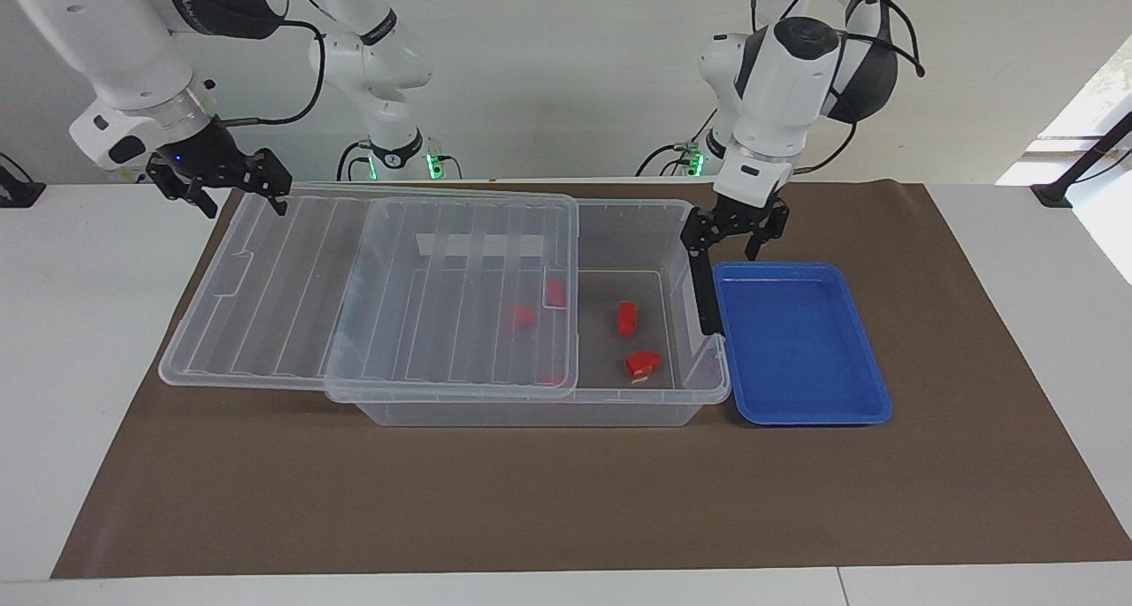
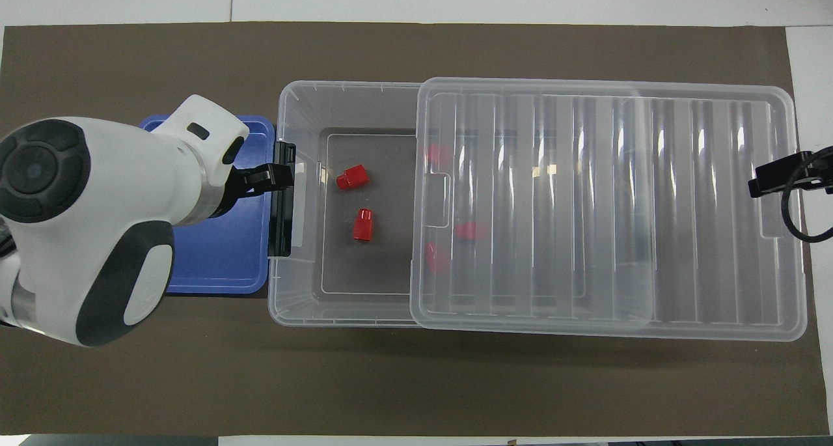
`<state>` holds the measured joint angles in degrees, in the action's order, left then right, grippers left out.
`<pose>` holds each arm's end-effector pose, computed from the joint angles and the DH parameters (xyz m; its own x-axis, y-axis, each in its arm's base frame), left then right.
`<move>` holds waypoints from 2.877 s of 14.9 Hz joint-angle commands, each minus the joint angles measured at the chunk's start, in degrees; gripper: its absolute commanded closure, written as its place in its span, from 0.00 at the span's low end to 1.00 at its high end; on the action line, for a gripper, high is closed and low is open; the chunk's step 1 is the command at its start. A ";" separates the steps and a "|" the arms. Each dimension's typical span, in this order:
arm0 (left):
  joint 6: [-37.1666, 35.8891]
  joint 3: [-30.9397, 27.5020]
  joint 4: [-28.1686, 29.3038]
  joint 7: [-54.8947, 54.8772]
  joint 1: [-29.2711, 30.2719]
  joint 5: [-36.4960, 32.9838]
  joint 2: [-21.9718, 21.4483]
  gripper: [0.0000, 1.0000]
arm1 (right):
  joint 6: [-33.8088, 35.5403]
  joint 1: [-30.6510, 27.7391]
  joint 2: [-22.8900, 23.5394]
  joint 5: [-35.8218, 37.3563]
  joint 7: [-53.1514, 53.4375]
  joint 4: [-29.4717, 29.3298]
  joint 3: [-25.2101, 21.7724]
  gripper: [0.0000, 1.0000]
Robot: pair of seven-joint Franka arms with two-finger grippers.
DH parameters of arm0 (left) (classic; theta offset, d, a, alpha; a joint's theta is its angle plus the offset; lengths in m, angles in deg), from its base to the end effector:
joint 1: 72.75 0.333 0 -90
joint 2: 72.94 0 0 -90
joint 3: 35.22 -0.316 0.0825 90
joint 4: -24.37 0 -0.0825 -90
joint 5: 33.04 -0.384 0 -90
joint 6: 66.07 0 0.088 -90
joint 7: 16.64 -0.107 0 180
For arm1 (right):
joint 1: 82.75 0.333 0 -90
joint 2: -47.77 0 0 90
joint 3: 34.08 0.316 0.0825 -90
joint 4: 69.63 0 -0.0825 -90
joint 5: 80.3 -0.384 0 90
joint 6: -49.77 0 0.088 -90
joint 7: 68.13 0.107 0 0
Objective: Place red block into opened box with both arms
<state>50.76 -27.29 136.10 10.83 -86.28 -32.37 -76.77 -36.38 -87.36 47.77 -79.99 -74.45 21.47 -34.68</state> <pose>0.5163 -0.2054 0.5219 0.9842 0.1127 0.1363 0.1035 -0.9919 0.0730 0.5441 -0.0502 0.6099 0.9961 0.0193 -0.0864 0.0191 -0.9998 -0.0041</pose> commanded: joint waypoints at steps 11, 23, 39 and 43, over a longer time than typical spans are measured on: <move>-4.93 0.42 -8.09 -17.71 16.61 -0.31 1.72 0.00 | 1.69 -0.31 0.88 0.65 1.48 -1.63 0.96 0.00; -15.23 0.42 -14.44 -18.77 16.88 0.13 2.61 0.00 | -10.69 -8.57 -2.54 0.57 -17.39 10.49 -3.42 1.00; -15.23 0.42 -14.17 -18.42 17.41 0.13 2.43 0.00 | -26.09 -7.43 -1.66 0.83 -18.03 24.13 -8.01 1.00; -15.23 0.42 -14.17 -18.42 17.41 0.13 2.34 0.00 | -25.82 -4.63 -1.66 0.74 -14.35 24.13 -8.01 1.00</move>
<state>36.43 -27.02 121.98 -7.19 -69.30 -32.35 -74.21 -61.75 -93.27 47.42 -79.55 -91.40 44.18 -42.81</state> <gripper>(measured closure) 0.000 0.991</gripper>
